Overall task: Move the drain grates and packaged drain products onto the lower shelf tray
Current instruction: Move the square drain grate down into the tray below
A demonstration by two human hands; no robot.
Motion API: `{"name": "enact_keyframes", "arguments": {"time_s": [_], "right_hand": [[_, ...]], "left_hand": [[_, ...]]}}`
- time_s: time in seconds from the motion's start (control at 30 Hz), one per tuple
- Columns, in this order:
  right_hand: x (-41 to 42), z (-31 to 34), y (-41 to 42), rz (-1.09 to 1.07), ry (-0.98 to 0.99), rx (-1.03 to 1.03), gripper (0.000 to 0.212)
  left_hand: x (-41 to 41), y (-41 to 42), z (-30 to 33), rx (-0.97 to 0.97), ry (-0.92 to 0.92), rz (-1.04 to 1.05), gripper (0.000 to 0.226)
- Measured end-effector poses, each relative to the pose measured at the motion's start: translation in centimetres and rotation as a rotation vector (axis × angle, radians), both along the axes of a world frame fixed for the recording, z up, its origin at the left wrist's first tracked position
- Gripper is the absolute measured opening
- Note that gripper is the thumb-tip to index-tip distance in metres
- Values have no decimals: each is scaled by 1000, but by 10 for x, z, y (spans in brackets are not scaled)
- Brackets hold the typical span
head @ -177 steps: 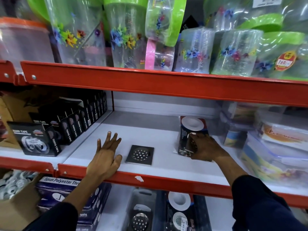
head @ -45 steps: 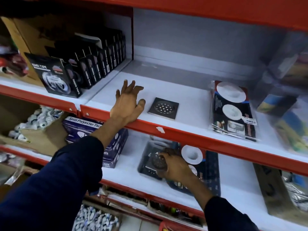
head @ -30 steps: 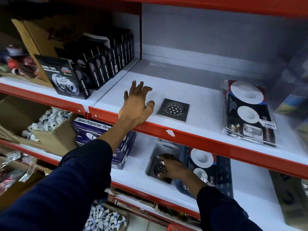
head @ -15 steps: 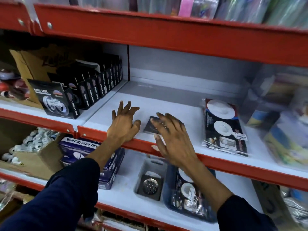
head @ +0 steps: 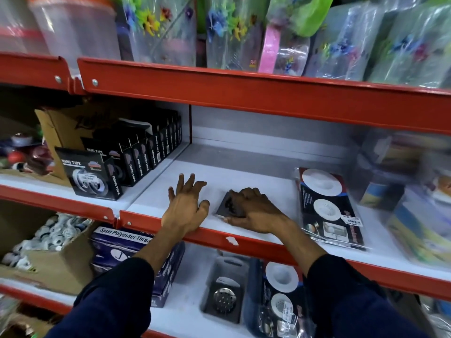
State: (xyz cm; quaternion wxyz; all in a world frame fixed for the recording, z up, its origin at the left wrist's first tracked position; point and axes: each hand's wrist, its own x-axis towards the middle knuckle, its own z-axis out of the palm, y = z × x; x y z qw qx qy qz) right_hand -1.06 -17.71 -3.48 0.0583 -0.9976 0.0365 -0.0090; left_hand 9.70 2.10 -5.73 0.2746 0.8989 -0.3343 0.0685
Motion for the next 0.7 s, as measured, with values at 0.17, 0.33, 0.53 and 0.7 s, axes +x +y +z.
{"name": "enact_keyframes", "arguments": {"time_s": [0.17,0.33,0.53,0.7], "right_hand": [[-42,16,17,2,-337,-7,93],[-90,15,41,87,-431,7,95],[-124,-30,62,217,-350,-1,87],[-125,-106,68,259,-237,57,75]], "left_hand": [[1,0,0,-9,-15,12,65],[1,0,2,-13,-6,16,63],[-2,-1,1,-27,-12,18,61],[-2,-2,3,-28,-10,24,62]]}}
